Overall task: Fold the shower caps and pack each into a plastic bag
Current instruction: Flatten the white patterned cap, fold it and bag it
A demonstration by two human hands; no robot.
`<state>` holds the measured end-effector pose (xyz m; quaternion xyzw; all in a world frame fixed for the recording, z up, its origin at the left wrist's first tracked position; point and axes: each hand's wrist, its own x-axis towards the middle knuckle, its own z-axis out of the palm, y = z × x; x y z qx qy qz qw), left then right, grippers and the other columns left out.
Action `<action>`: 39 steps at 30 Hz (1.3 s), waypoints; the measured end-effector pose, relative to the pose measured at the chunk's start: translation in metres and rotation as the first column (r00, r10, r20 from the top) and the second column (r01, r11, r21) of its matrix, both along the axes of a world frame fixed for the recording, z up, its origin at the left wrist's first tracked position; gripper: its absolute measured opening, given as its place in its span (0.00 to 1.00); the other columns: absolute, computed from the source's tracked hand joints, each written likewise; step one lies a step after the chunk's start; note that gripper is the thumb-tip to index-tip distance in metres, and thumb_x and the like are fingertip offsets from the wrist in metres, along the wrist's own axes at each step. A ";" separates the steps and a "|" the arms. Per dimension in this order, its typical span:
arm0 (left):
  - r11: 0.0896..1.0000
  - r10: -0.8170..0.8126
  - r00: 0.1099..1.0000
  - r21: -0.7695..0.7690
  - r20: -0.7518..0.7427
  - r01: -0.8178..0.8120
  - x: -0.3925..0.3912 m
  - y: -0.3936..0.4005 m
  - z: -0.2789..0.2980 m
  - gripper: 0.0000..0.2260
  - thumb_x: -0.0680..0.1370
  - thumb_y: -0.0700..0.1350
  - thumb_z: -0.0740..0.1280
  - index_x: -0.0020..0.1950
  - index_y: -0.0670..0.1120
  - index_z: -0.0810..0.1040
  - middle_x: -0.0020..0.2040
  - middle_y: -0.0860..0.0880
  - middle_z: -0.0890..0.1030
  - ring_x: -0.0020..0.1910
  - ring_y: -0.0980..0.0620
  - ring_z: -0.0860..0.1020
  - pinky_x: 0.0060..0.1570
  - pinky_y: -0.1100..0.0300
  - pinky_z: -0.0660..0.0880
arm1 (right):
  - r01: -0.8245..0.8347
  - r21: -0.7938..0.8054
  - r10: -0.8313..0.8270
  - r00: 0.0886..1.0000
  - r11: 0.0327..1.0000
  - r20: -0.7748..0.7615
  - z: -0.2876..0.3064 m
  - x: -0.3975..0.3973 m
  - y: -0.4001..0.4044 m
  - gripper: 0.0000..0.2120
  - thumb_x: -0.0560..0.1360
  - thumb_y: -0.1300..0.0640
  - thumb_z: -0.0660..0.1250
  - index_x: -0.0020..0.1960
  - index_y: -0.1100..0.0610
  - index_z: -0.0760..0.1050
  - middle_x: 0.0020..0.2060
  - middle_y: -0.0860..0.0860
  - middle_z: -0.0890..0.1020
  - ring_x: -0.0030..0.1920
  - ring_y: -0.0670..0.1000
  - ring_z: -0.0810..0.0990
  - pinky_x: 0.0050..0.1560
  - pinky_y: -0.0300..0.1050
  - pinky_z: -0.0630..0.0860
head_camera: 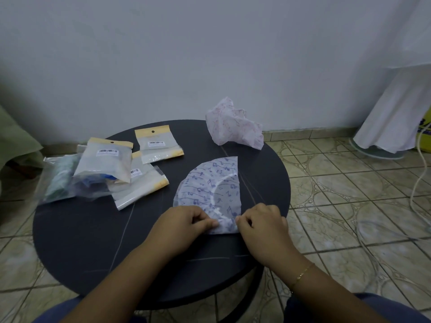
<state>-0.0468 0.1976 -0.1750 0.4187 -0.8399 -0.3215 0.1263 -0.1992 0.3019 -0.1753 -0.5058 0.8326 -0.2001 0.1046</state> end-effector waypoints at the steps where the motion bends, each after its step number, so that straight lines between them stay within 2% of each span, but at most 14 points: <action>1: 1.000 0.005 1.000 0.011 0.008 -0.005 -0.001 0.000 0.001 0.11 0.71 0.60 0.69 0.37 0.54 0.80 0.36 0.55 0.81 0.38 0.59 0.77 0.42 0.58 0.75 | 0.012 -0.024 -0.013 1.000 1.000 -0.023 -0.001 0.001 0.001 0.14 0.79 0.46 0.54 0.44 0.50 0.75 0.48 0.45 0.73 0.55 0.49 0.66 0.53 0.45 0.63; 4: 1.000 0.004 0.999 0.029 0.040 -0.005 -0.003 -0.002 0.002 0.12 0.72 0.59 0.68 0.36 0.53 0.78 0.34 0.54 0.80 0.35 0.58 0.76 0.38 0.60 0.72 | 0.026 -0.138 -0.040 0.994 0.990 -0.098 -0.008 0.003 0.003 0.09 0.76 0.45 0.60 0.41 0.48 0.68 0.42 0.44 0.71 0.48 0.48 0.68 0.48 0.43 0.64; 7: 0.999 0.005 0.998 0.033 0.058 -0.006 -0.004 -0.003 0.003 0.13 0.73 0.59 0.68 0.34 0.53 0.77 0.31 0.54 0.78 0.32 0.59 0.74 0.35 0.62 0.70 | -0.043 -0.328 -0.039 0.970 0.944 -0.240 -0.015 0.003 0.007 0.08 0.71 0.47 0.67 0.44 0.49 0.71 0.41 0.45 0.74 0.43 0.49 0.71 0.42 0.43 0.68; 10: 0.999 0.009 0.999 0.034 0.053 -0.011 -0.005 -0.003 0.002 0.13 0.73 0.58 0.68 0.34 0.52 0.78 0.30 0.54 0.77 0.30 0.59 0.73 0.34 0.62 0.69 | -0.242 -0.338 0.111 0.925 0.910 -0.363 -0.018 0.007 0.014 0.14 0.72 0.48 0.59 0.53 0.52 0.77 0.50 0.47 0.79 0.53 0.48 0.73 0.48 0.43 0.72; 13: 0.999 0.003 0.999 0.033 0.051 -0.005 -0.005 -0.003 0.002 0.13 0.73 0.58 0.68 0.34 0.51 0.78 0.32 0.51 0.79 0.30 0.58 0.73 0.36 0.59 0.71 | -0.366 -0.211 0.248 0.865 0.906 -0.436 -0.026 0.019 0.019 0.20 0.77 0.47 0.54 0.58 0.55 0.79 0.57 0.49 0.81 0.60 0.50 0.77 0.59 0.43 0.66; 17: 1.000 0.022 1.000 0.007 0.013 -0.022 -0.003 0.001 0.004 0.11 0.72 0.60 0.69 0.37 0.53 0.80 0.37 0.51 0.81 0.36 0.56 0.77 0.40 0.58 0.74 | -0.273 -0.027 0.250 0.912 0.962 -0.325 -0.031 0.031 0.021 0.33 0.81 0.44 0.37 0.60 0.55 0.79 0.59 0.50 0.81 0.61 0.48 0.78 0.63 0.45 0.61; 21: 0.993 0.038 0.999 -0.110 -0.016 -0.040 0.000 -0.002 0.003 0.09 0.71 0.58 0.71 0.38 0.54 0.80 0.40 0.55 0.77 0.41 0.60 0.76 0.44 0.58 0.74 | -0.224 0.031 0.224 0.935 0.974 -0.273 -0.028 0.035 0.022 0.35 0.81 0.43 0.36 0.58 0.54 0.80 0.58 0.50 0.81 0.59 0.49 0.79 0.62 0.46 0.62; 23: 0.989 0.049 0.999 -0.143 0.011 -0.047 0.005 -0.006 -0.001 0.10 0.70 0.61 0.71 0.38 0.55 0.78 0.42 0.57 0.76 0.42 0.61 0.74 0.43 0.61 0.73 | -0.228 0.044 0.231 0.936 0.973 -0.267 -0.027 0.035 0.022 0.35 0.81 0.43 0.36 0.57 0.54 0.80 0.57 0.49 0.82 0.59 0.48 0.79 0.63 0.46 0.69; 25: 0.981 0.041 0.998 -0.193 0.054 -0.030 0.012 -0.010 -0.006 0.12 0.69 0.63 0.70 0.41 0.56 0.76 0.44 0.58 0.74 0.44 0.62 0.74 0.44 0.62 0.72 | -0.237 0.041 0.240 0.936 0.971 -0.257 -0.025 0.034 0.021 0.34 0.81 0.44 0.36 0.57 0.52 0.81 0.55 0.48 0.82 0.58 0.47 0.80 0.57 0.47 0.76; 28: 0.968 0.000 0.995 -0.250 0.100 0.025 0.022 -0.012 -0.005 0.13 0.68 0.64 0.70 0.46 0.58 0.75 0.46 0.59 0.72 0.43 0.61 0.73 0.45 0.63 0.71 | -0.262 -0.011 0.251 0.936 0.965 -0.247 -0.022 0.030 0.020 0.34 0.81 0.45 0.36 0.55 0.50 0.81 0.54 0.45 0.83 0.57 0.45 0.80 0.54 0.49 0.77; 30: 0.959 -0.043 0.995 -0.274 0.094 0.067 0.029 -0.015 -0.001 0.13 0.68 0.62 0.70 0.48 0.60 0.75 0.47 0.61 0.71 0.43 0.62 0.73 0.45 0.64 0.72 | -0.286 -0.033 0.269 0.930 0.958 -0.251 -0.020 0.026 0.020 0.31 0.81 0.45 0.39 0.54 0.48 0.82 0.53 0.43 0.83 0.55 0.44 0.81 0.54 0.48 0.77; 32: 0.925 -0.123 0.990 -0.352 0.072 0.141 0.033 -0.016 0.001 0.12 0.69 0.58 0.72 0.50 0.61 0.76 0.49 0.64 0.72 0.46 0.64 0.73 0.47 0.62 0.73 | -0.321 -0.066 0.294 0.920 0.945 -0.258 -0.017 0.021 0.018 0.23 0.78 0.44 0.48 0.52 0.47 0.82 0.51 0.41 0.83 0.53 0.42 0.81 0.53 0.46 0.77; 35: 0.795 -0.274 0.957 -0.537 0.098 0.282 0.032 -0.009 -0.003 0.11 0.71 0.50 0.65 0.52 0.57 0.79 0.53 0.62 0.77 0.51 0.62 0.74 0.45 0.56 0.76 | -0.335 -0.110 0.300 0.920 0.936 -0.252 -0.013 0.014 0.014 0.19 0.70 0.45 0.56 0.50 0.46 0.83 0.48 0.40 0.84 0.48 0.41 0.82 0.55 0.45 0.75; 39: 0.768 -0.323 0.936 -0.540 0.139 0.345 0.025 -0.001 -0.008 0.17 0.70 0.58 0.62 0.53 0.55 0.82 0.49 0.60 0.81 0.49 0.63 0.75 0.43 0.63 0.74 | -0.403 -0.157 0.381 0.912 0.901 -0.155 -0.012 0.002 0.006 0.16 0.71 0.49 0.60 0.53 0.50 0.81 0.49 0.43 0.83 0.47 0.46 0.80 0.58 0.46 0.72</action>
